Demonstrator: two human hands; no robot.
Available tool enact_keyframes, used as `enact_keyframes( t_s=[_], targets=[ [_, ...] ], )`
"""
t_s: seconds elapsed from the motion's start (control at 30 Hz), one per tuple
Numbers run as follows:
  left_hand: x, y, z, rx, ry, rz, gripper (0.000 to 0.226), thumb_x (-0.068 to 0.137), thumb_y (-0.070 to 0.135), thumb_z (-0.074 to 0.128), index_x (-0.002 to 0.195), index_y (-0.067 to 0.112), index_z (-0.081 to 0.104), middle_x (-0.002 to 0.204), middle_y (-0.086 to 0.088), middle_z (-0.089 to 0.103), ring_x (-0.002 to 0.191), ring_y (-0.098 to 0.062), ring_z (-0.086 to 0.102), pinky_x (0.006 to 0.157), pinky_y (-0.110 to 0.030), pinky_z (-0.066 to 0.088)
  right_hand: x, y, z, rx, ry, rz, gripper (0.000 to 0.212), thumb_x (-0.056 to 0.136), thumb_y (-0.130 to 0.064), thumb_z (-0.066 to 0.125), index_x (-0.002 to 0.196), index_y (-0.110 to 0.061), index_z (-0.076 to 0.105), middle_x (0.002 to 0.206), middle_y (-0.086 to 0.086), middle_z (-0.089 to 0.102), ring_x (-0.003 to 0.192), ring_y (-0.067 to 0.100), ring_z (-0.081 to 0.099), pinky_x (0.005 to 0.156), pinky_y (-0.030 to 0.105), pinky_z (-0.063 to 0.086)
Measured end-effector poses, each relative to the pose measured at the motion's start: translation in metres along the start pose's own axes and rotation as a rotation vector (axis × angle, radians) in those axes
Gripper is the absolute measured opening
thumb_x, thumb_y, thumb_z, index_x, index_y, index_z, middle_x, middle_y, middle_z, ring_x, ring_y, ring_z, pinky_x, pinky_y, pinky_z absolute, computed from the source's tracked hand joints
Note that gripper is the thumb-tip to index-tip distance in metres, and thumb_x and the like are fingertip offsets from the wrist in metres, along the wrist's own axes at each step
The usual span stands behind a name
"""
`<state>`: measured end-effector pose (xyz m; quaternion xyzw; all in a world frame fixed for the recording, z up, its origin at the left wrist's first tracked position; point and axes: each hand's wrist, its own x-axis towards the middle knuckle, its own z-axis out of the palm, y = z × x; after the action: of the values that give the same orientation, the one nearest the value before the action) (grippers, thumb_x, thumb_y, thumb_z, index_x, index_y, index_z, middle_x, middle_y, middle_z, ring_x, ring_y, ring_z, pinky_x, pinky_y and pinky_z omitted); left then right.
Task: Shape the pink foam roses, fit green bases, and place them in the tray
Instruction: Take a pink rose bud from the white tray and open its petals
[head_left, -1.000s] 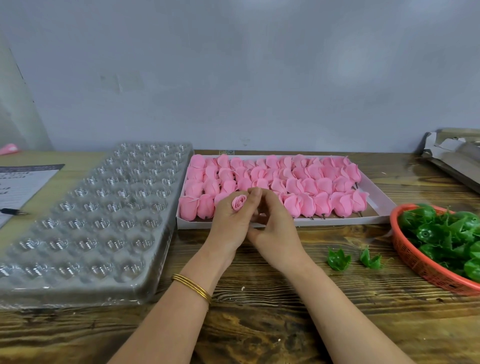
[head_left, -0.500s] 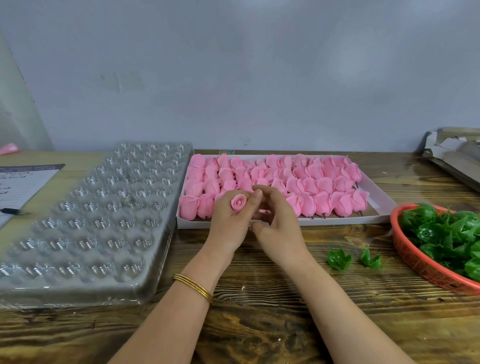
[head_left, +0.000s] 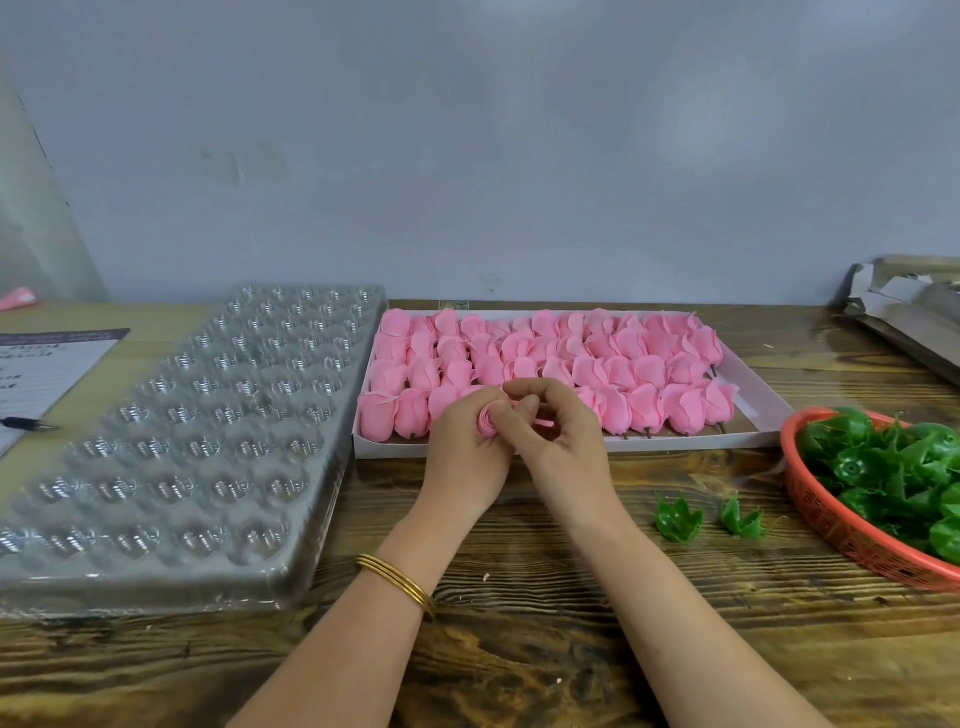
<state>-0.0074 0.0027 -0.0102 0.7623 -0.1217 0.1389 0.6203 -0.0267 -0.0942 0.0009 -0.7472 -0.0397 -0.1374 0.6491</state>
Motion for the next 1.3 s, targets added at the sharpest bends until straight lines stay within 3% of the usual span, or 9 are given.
enact_keyframes(
  t_s=[0.13, 0.27, 0.47, 0.7, 0.93, 1.03, 1.13, 1.23, 1.3],
  targets=[
    [-0.0008, 0.0011, -0.0002, 0.026, 0.021, 0.002, 0.038, 0.093, 0.024, 0.065, 0.060, 0.042, 0.061, 0.060, 0.013, 0.062, 0.062, -0.011, 0.061, 0.057, -0.030, 0.051, 0.0000, -0.0007, -0.0003, 0.001, -0.009, 0.013, 0.022, 0.084, -0.016, 0.075, 0.104, -0.016, 0.068, 0.102, 0.005, 0.069, 0.094, 0.011, 0.064, 0.087, 0.037, 0.055],
    [-0.0020, 0.0001, 0.0002, 0.024, 0.027, 0.001, 0.031, 0.093, 0.024, 0.066, 0.064, 0.031, 0.058, 0.064, 0.002, 0.064, 0.066, -0.022, 0.064, 0.060, -0.036, 0.053, -0.0005, -0.0006, -0.0001, -0.009, -0.020, 0.013, 0.024, 0.081, -0.017, 0.077, 0.104, -0.016, 0.069, 0.096, 0.001, 0.071, 0.091, 0.009, 0.065, 0.086, 0.040, 0.056],
    [-0.0037, 0.0008, 0.0005, 0.008, 0.045, -0.005, 0.039, 0.094, 0.025, 0.065, 0.058, 0.035, 0.056, 0.058, 0.012, 0.061, 0.061, -0.008, 0.061, 0.058, -0.019, 0.046, -0.0006, 0.0002, -0.0008, -0.016, -0.043, -0.012, 0.027, 0.079, -0.020, 0.079, 0.104, -0.016, 0.070, 0.094, -0.002, 0.071, 0.093, 0.011, 0.065, 0.087, 0.045, 0.055],
    [-0.0034, 0.0018, 0.0011, -0.013, 0.042, 0.008, 0.032, 0.093, 0.028, 0.065, 0.063, 0.034, 0.058, 0.058, 0.016, 0.060, 0.061, -0.003, 0.058, 0.059, -0.015, 0.044, 0.0008, 0.0015, 0.0010, -0.011, -0.034, -0.017, 0.022, 0.075, -0.030, 0.076, 0.095, -0.024, 0.068, 0.086, -0.006, 0.071, 0.085, 0.007, 0.065, 0.085, 0.040, 0.057],
    [-0.0037, 0.0017, 0.0005, 0.035, 0.032, 0.016, 0.032, 0.094, 0.028, 0.065, 0.063, 0.033, 0.057, 0.058, 0.012, 0.060, 0.060, -0.002, 0.059, 0.058, -0.013, 0.044, 0.0008, 0.0019, 0.0000, -0.063, -0.047, -0.054, 0.025, 0.081, -0.020, 0.078, 0.103, -0.020, 0.068, 0.093, -0.007, 0.070, 0.091, 0.004, 0.063, 0.085, 0.037, 0.056],
    [-0.0036, 0.0027, -0.0005, 0.054, 0.017, 0.020, 0.032, 0.094, 0.027, 0.064, 0.063, 0.034, 0.057, 0.057, 0.018, 0.061, 0.061, 0.002, 0.059, 0.058, -0.009, 0.043, 0.0005, 0.0019, -0.0012, -0.064, -0.055, -0.064, 0.027, 0.079, -0.019, 0.079, 0.104, -0.020, 0.068, 0.096, -0.007, 0.069, 0.091, 0.002, 0.062, 0.084, 0.035, 0.057],
    [-0.0032, 0.0016, 0.0000, 0.064, 0.024, 0.005, 0.029, 0.094, 0.030, 0.063, 0.066, 0.031, 0.059, 0.064, 0.011, 0.064, 0.065, -0.004, 0.063, 0.058, -0.013, 0.045, 0.0008, 0.0030, -0.0004, -0.058, -0.054, -0.064, 0.027, 0.080, -0.021, 0.079, 0.104, -0.020, 0.068, 0.097, -0.007, 0.070, 0.092, 0.002, 0.063, 0.084, 0.035, 0.057],
    [0.0015, -0.0005, -0.0013, 0.055, 0.092, -0.001, 0.033, 0.094, 0.032, 0.062, 0.070, 0.009, 0.062, 0.077, -0.011, 0.063, 0.073, -0.020, 0.061, 0.065, -0.032, 0.051, 0.0006, 0.0025, 0.0014, -0.011, -0.044, -0.066, 0.016, 0.087, -0.027, 0.073, 0.099, -0.018, 0.068, 0.092, -0.004, 0.071, 0.091, 0.007, 0.065, 0.085, 0.039, 0.056],
    [0.0040, -0.0010, -0.0027, 0.034, 0.127, 0.009, 0.040, 0.096, 0.029, 0.060, 0.071, -0.002, 0.059, 0.075, -0.017, 0.059, 0.068, -0.022, 0.055, 0.063, -0.038, 0.048, -0.0001, 0.0019, 0.0026, 0.055, -0.046, -0.063, 0.018, 0.091, -0.033, 0.061, 0.095, -0.017, 0.068, 0.091, 0.000, 0.071, 0.091, 0.015, 0.066, 0.088, 0.043, 0.054]
  ],
)
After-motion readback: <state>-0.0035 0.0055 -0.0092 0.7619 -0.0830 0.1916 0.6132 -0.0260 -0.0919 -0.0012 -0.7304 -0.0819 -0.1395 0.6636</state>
